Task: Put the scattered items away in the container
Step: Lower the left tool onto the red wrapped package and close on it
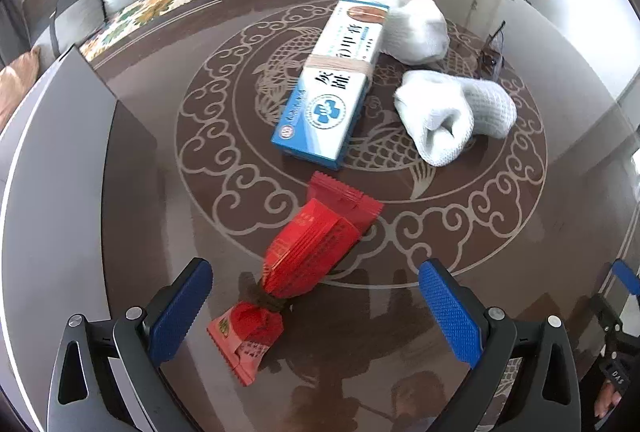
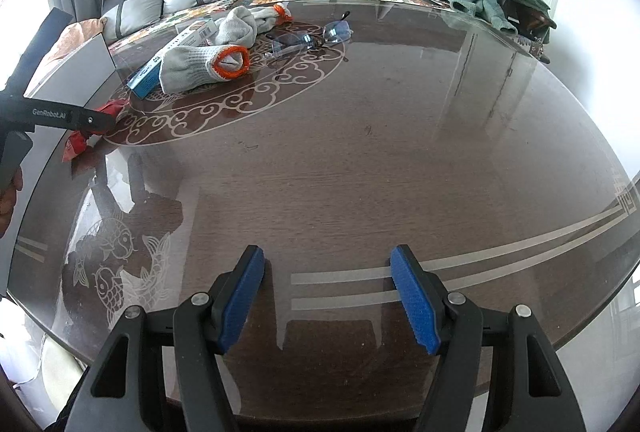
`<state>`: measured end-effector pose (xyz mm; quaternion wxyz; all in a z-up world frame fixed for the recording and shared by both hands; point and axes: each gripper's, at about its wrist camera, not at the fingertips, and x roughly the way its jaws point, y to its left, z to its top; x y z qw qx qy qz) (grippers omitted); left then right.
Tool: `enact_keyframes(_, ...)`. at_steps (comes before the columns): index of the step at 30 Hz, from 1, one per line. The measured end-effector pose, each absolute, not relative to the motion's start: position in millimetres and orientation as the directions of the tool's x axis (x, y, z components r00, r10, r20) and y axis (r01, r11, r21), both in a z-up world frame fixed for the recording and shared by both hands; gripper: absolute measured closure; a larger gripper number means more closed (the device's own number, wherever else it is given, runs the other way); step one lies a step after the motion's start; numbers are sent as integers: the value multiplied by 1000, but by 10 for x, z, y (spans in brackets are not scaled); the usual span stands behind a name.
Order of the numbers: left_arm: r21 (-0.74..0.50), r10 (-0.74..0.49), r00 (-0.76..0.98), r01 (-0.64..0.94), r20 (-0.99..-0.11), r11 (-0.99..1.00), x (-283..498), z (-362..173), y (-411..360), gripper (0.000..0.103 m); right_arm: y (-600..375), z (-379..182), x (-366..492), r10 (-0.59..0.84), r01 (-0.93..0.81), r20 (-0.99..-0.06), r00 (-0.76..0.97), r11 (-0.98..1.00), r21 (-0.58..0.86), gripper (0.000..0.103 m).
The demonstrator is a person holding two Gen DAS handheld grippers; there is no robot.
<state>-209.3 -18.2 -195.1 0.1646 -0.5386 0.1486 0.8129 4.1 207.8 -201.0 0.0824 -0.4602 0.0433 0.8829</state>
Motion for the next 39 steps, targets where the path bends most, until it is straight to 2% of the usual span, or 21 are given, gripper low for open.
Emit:
enact_keyframes(20,44,111,-328,-431,-938,-901,-2092,-2139,-102,0,2074,-2016,38,108,-187,-818,-565,-982,0,35)
enact_keyframes(26,-59,209,-309,-431,-928,-900,-2096,-2089,-160,0,2074,-2019,30,109,-188,-817,-566,-982,-1,35)
enact_keyframes(30,-73,222,-283,-454,-933,-888,-2131,-2093,-157,0,2076,-2018,24,109,-188,-817,-566,-982,-1,35)
enact_keyframes(32,-68,215,-283,-451,-935,-890,-2131,-2098,-160,8,2077,-2017,24,109,-188,-817,-566,-982,-1,35)
enact_keyframes(34,-60,206,-293,-438,-934,-897,-2103,-2076,-167,26,2077,-2018,25,109,-187,-817,-567,-982,-2,35)
enact_keyframes(38,-93,215,-289,-383,-933,-919,-2013,-2015,-228,48,2086,-2014,35,105,-185,-817,-568,-983,2,35)
enact_keyframes(39,-104,216,-287,-361,-933,-927,-1983,-2003,-253,59,2092,-2012,35,103,-184,-817,-567,-983,4,35)
